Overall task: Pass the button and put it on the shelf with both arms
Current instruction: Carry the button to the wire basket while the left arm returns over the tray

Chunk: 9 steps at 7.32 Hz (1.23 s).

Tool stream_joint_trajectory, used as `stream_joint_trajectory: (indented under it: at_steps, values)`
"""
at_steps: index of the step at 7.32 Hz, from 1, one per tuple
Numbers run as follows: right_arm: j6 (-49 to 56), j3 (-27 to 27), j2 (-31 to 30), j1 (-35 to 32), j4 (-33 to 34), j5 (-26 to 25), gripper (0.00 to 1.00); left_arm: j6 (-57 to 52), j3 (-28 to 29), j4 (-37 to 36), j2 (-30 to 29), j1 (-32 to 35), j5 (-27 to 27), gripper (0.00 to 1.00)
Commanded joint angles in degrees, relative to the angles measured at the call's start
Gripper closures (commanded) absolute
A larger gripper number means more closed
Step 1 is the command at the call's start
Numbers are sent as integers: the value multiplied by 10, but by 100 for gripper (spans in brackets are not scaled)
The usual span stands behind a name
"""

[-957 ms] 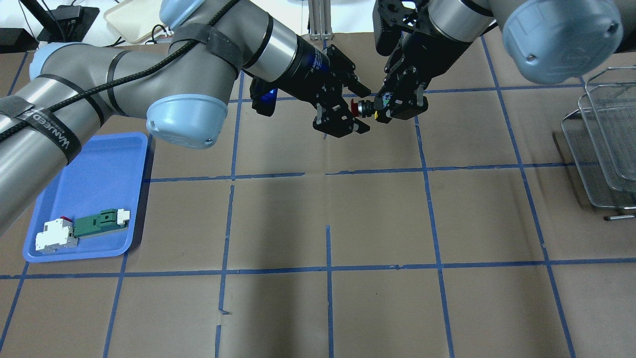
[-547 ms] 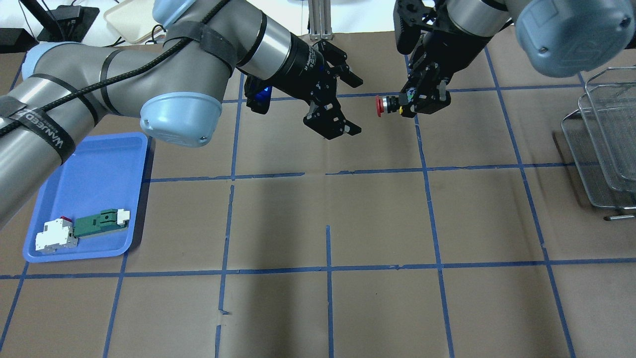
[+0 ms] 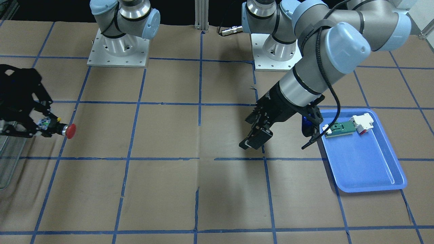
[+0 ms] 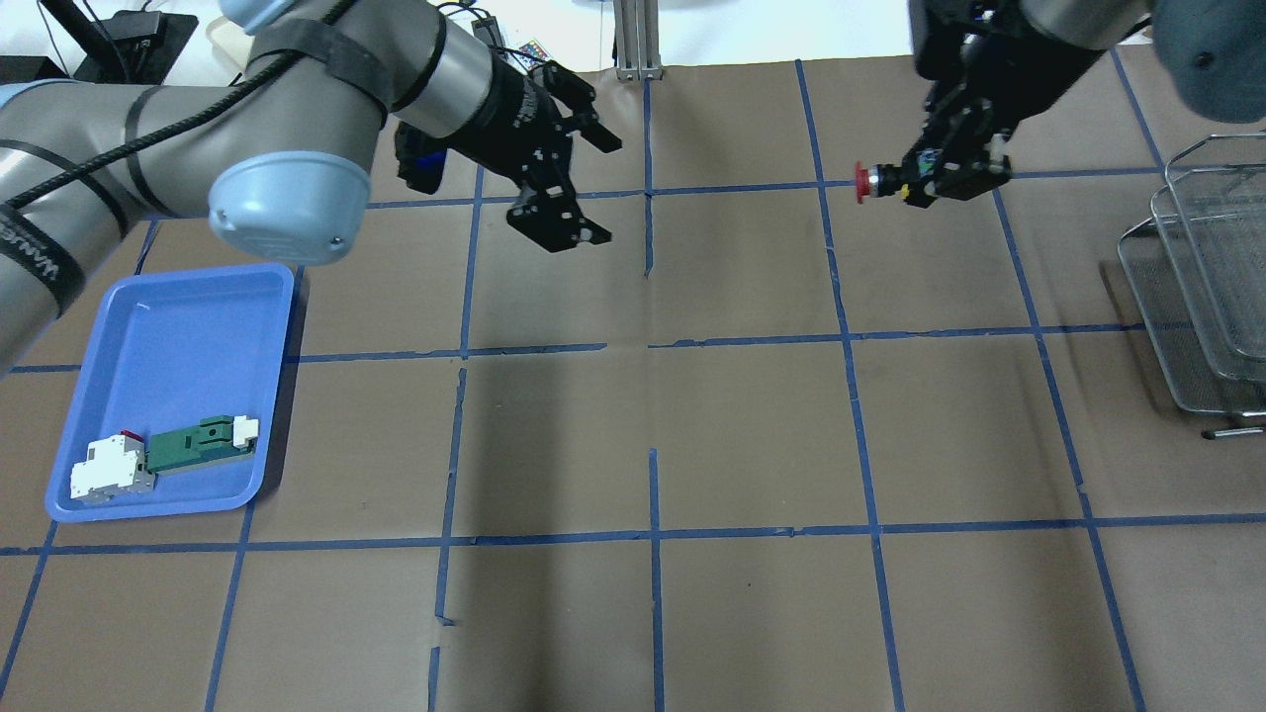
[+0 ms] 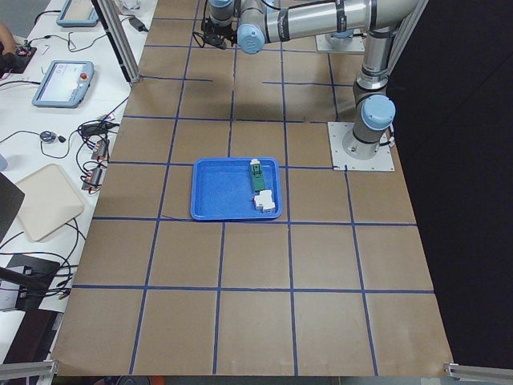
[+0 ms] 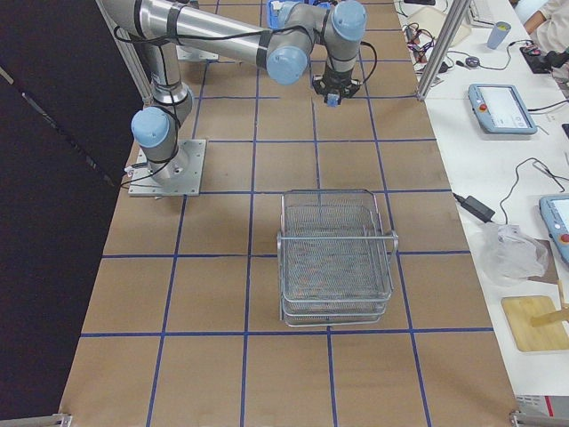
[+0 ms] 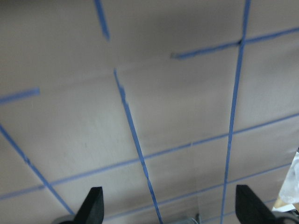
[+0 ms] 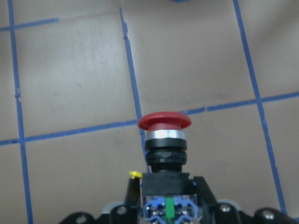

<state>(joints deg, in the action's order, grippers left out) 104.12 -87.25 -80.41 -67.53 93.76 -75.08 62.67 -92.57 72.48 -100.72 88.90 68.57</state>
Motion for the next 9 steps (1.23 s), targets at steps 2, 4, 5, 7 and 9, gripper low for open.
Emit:
stream_joint_trajectory:
  at_steps: [2, 4, 5, 7, 9]
  values:
    - [194, 9, 52, 169, 45, -36, 100, -385, 29, 155, 69, -25, 222, 0]
    - [263, 14, 88, 207, 89, -36, 100, -459, 63, 238, 107, -19, 220, 0]
    - [263, 14, 105, 209, 112, -49, 100, -459, 51, 289, 119, -19, 224, 0]
    - [254, 7, 110, 209, 114, -63, 83, -461, 59, 316, 126, -26, 227, 0]
    - [248, 9, 103, 209, 106, -63, 19, -500, 36, 311, 105, -30, 303, 0]
